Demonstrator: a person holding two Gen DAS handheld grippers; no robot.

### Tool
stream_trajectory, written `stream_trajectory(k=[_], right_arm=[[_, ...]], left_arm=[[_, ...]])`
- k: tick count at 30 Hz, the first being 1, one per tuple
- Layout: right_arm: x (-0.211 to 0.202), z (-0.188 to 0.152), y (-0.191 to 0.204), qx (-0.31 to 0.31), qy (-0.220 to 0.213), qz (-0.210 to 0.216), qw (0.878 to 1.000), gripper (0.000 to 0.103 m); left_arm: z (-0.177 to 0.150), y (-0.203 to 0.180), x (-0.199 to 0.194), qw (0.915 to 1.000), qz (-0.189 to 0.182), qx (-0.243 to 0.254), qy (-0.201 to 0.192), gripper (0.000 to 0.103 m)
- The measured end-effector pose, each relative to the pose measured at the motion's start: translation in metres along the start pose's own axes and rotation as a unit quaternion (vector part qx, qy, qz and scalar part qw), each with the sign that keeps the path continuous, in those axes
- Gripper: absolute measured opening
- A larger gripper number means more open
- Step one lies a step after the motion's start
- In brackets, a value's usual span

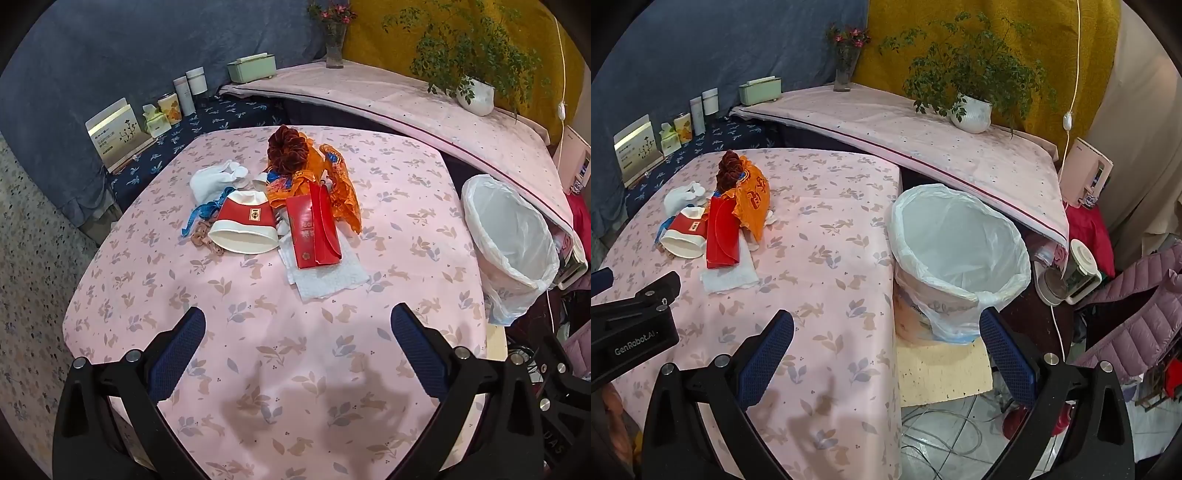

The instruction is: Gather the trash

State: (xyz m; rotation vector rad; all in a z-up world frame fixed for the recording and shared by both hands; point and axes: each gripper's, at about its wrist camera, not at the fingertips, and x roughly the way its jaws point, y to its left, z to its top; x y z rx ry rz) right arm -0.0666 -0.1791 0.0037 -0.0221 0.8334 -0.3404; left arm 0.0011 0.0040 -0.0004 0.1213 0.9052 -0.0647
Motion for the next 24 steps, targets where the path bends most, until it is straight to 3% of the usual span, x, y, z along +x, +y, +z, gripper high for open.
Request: stream_trajectory(k=[24], right_arm=[[-0.0007,-0.0012,-0.0006,0.001,0.000,0.001,1.000,0.096]], left_arm=[[-0.0043,-0.0009,-0.0007,1.0000,0.002,0.001,-0.003,0.096]])
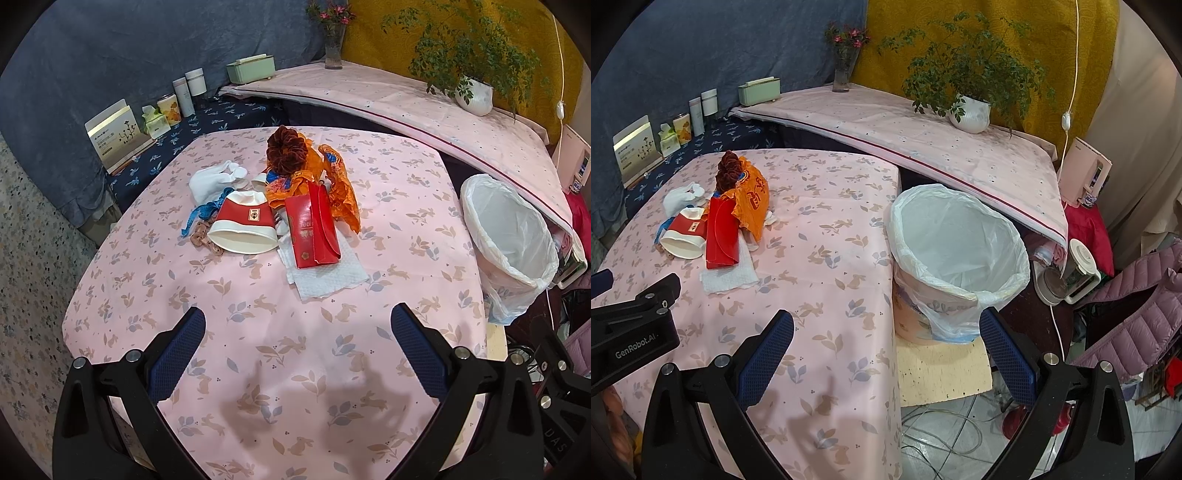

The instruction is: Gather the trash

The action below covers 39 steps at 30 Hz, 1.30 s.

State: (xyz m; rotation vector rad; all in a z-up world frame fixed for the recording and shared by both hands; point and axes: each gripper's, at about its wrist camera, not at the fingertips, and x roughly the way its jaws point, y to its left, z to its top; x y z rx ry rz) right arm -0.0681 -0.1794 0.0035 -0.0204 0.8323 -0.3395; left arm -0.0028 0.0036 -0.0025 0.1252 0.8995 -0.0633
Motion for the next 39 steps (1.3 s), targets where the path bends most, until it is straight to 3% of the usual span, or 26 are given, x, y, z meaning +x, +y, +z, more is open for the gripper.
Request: stream_trajectory(k=[39], right_arm=[[-0.0003,-0.0001,-0.0023,0.001,0.001,-0.006,1.000,0.096]], left_arm=[[0.0088,-0.0091,-0.0044,0.9999,0.000,-0.001,-0.011,0.096]])
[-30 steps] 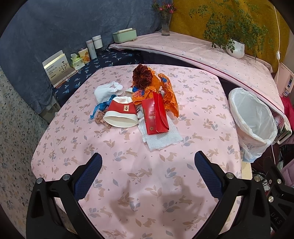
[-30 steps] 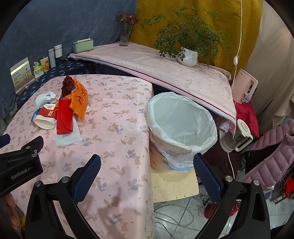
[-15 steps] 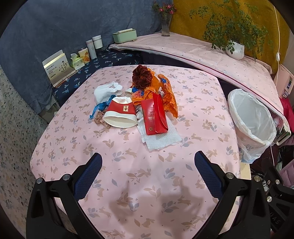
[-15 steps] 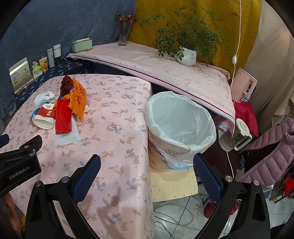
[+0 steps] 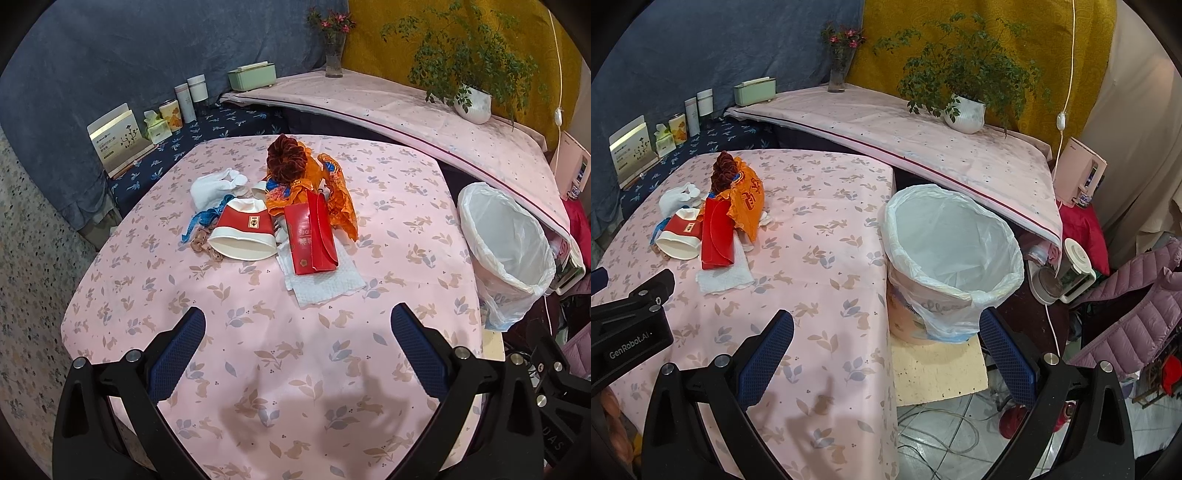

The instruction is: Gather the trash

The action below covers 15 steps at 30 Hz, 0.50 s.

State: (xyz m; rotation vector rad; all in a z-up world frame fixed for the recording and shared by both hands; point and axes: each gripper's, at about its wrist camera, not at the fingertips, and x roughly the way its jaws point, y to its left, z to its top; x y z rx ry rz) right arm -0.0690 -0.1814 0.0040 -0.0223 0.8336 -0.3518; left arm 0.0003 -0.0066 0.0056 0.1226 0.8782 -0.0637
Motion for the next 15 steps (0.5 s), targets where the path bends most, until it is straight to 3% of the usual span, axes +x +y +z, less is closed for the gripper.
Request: stream_trajectory(k=[15], right_arm=[[-0.0002,0.0018,-0.0051,0.008,-0.004,-0.007,1.000,0.096]], left_arm=[[-0.0002,-0.0015,-0.0008,1.0000,0.000,0.001,-0.007,0.096]])
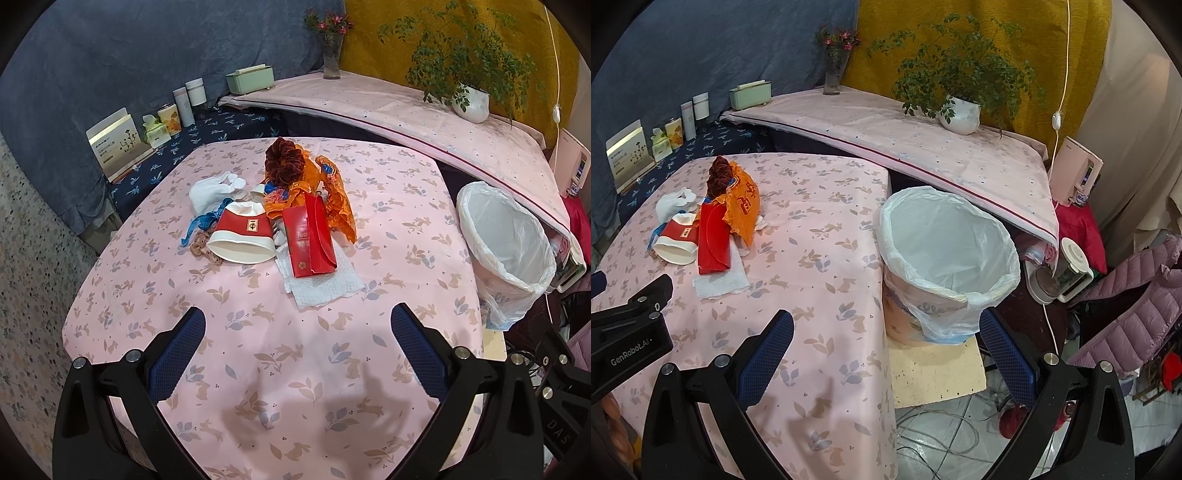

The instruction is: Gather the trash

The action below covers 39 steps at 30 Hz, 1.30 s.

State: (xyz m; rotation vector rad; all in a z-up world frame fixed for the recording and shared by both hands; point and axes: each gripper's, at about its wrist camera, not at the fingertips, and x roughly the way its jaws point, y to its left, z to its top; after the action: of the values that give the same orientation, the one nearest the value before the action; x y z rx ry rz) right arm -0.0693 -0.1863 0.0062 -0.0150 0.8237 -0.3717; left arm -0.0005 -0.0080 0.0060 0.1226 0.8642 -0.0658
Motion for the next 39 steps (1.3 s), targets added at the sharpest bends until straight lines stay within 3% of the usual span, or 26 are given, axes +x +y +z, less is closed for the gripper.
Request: stream_trajectory(k=[39], right_arm=[[0.000,0.011,-0.001,0.021,-0.016,-0.024,0.999,0.096]], left_arm=[[0.007,0.002,0.003,0.9994,-0.026,0.006,-0.022,0.096]])
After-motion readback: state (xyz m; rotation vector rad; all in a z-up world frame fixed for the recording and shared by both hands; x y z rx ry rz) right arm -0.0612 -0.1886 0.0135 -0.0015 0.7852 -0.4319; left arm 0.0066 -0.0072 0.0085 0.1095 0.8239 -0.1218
